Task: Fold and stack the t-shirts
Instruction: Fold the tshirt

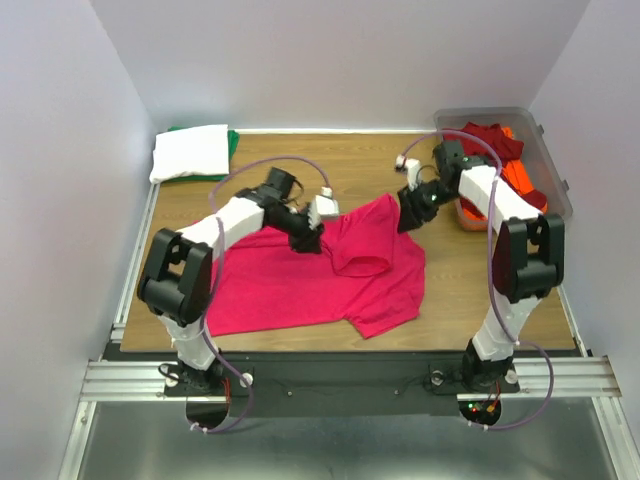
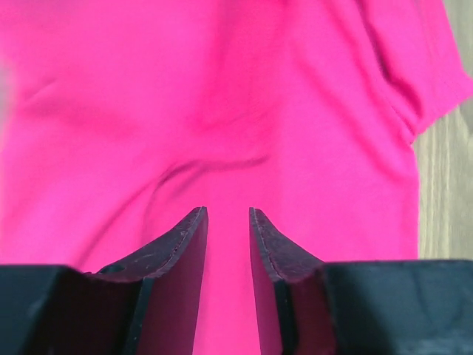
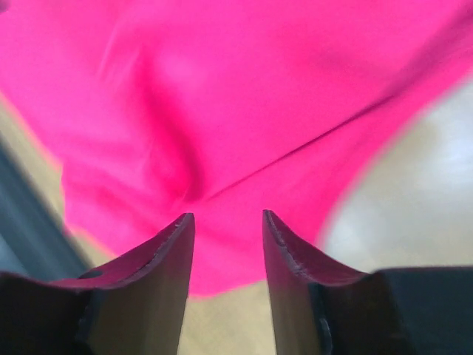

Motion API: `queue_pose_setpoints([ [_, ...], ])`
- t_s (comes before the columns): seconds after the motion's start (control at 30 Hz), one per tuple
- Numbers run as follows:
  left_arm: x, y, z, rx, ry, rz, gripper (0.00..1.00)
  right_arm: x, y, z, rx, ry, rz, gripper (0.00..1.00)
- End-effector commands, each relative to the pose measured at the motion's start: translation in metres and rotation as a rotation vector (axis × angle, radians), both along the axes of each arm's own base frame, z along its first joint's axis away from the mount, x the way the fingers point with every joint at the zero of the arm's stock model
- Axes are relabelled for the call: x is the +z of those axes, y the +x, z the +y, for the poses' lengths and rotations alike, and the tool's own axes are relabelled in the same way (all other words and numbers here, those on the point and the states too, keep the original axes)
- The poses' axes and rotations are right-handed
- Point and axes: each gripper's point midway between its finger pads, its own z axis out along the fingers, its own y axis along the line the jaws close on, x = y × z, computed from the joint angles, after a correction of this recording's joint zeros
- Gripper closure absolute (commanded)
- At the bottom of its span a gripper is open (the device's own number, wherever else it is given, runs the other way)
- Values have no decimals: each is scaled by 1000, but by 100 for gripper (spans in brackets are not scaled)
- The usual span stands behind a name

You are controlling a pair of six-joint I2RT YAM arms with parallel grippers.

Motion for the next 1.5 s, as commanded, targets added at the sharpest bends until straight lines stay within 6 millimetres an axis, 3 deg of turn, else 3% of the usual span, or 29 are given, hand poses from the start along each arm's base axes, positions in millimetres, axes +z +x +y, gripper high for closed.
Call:
queue_pose_setpoints([
  [0.0,58,40,48,240,-101,29,59,11,70,-13,-239,86,31,51],
  [0.03,67,49,60,293,-112,32,59,20,95,-16,-268,70,-39,50],
  [0.07,70,58,72,341,-115,35,59,20,107,-16,-287,68,-58,50],
  [0.1,73,73,101,447,-117,45,59,11,117,-16,-325,65,-37,48],
  [0.13,73,80,116,499,-105,41,59,19,136,-18,-344,64,-91,46],
  [0.2,69,93,148,598,-73,38,59,14,150,-18,-370,61,-91,43],
  [0.23,66,100,176,677,-61,44,59,-1,156,-19,-377,54,-65,42],
  [0.3,55,106,203,757,-22,64,59,-2,170,-18,-384,59,-82,43],
  [0.33,48,111,226,820,-13,81,59,-15,173,-17,-386,58,-62,43],
  [0.47,39,118,268,933,-16,114,59,-26,190,-16,-383,56,-92,47],
  [0.63,33,125,290,987,14,119,59,-40,198,-14,-348,45,-115,54],
  [0.93,10,146,315,1089,82,135,58,-63,162,-4,-237,24,-77,52],
  [1.17,-7,149,324,1121,125,213,58,-66,156,1,-189,12,-92,51],
  [1.27,-9,146,325,1126,133,217,58,-65,156,2,-175,16,-101,60],
  [1.37,-9,143,328,1135,133,226,58,-60,156,4,-161,27,-113,76],
  [1.47,-8,141,330,1141,134,230,58,-59,155,4,-151,26,-121,84],
])
